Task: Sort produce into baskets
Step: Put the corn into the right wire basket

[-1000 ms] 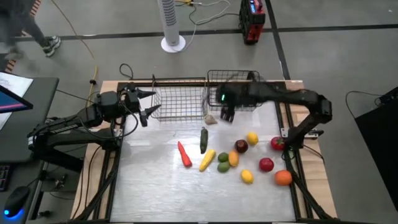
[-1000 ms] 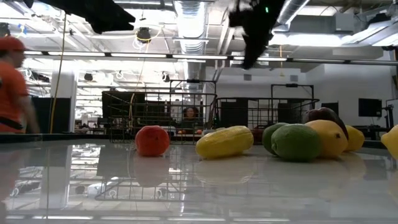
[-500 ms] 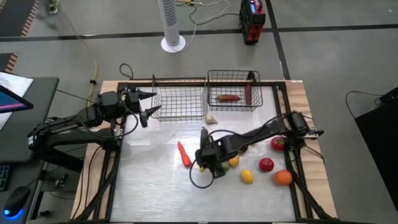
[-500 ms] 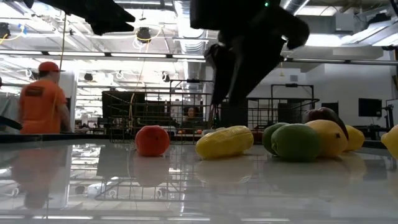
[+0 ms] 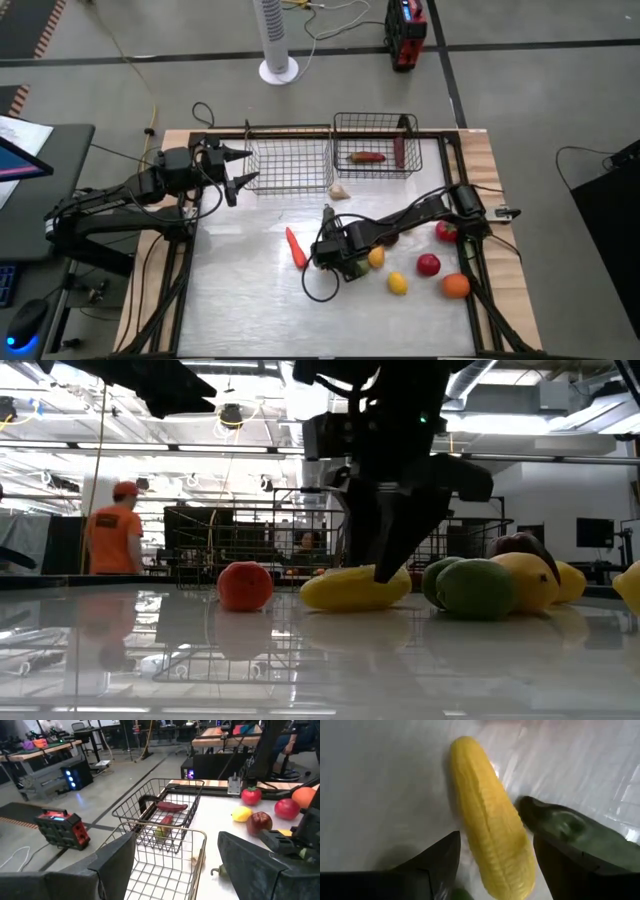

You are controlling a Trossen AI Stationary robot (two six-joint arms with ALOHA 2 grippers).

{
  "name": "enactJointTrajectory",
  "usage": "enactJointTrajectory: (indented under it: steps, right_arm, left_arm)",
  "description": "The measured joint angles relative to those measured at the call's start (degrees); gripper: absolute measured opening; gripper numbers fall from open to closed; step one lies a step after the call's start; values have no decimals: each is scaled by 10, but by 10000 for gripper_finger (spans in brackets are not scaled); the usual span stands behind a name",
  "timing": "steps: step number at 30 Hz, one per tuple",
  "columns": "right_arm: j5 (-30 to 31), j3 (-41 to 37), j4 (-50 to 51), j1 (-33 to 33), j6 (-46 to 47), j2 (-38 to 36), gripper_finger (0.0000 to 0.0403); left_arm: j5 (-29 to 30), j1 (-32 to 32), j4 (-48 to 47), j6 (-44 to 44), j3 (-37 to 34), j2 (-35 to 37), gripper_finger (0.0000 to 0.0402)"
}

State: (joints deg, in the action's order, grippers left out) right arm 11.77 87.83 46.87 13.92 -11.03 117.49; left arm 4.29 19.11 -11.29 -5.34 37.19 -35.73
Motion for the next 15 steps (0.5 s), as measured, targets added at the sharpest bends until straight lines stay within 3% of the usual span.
enactJointTrajectory:
  steps: [15]
  right_arm:
    - [-30,-11,15,-27,-11,-7,126]
  left_arm:
    - [0,0,0,-2,0,0,272]
